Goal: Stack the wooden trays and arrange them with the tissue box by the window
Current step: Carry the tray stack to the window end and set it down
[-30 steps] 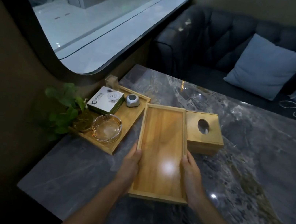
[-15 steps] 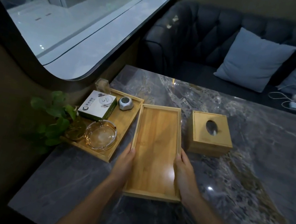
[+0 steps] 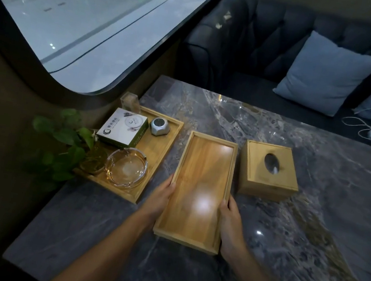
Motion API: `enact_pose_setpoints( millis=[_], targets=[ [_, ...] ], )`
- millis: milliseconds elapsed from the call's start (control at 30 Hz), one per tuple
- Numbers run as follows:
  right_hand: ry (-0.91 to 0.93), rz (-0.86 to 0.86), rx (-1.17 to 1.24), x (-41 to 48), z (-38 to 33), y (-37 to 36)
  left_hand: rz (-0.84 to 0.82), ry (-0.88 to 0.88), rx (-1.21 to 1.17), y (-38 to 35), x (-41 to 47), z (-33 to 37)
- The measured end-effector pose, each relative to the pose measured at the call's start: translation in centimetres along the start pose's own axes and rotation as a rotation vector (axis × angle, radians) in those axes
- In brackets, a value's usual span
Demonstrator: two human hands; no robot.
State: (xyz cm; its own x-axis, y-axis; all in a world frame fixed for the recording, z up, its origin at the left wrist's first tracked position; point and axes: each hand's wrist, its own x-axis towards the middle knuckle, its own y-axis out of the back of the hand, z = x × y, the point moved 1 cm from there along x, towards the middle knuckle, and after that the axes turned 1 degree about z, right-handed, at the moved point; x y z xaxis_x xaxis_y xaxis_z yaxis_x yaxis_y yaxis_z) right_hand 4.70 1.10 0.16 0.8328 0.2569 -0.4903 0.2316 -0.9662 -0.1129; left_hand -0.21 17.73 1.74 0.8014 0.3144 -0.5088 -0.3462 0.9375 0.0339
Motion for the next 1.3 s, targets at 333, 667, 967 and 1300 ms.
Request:
enact_pose_setpoints(
  millis=[333,667,967,1300],
  targets=[
    [-0.024,-0.109,0.084,1.9,-0.9,0.0,0.141,-0.100,0.290,1.9,0.5,-0.4],
    [-0.034,-0.151,0.045,2.6,-0.8,-0.6,0.280,0.343,-0.405,3.8,-4.2,-6.0],
    [-0.050,-0.136,0.052,3.3,-1.0,-3.4,0.354,0.346,-0.936,4.6,-4.1,-4.0],
    [-0.050,-0.111,0.023,3.7,-1.0,-3.7,0.265,0.348,-1.025,5.1,-4.2,-3.6]
  ],
)
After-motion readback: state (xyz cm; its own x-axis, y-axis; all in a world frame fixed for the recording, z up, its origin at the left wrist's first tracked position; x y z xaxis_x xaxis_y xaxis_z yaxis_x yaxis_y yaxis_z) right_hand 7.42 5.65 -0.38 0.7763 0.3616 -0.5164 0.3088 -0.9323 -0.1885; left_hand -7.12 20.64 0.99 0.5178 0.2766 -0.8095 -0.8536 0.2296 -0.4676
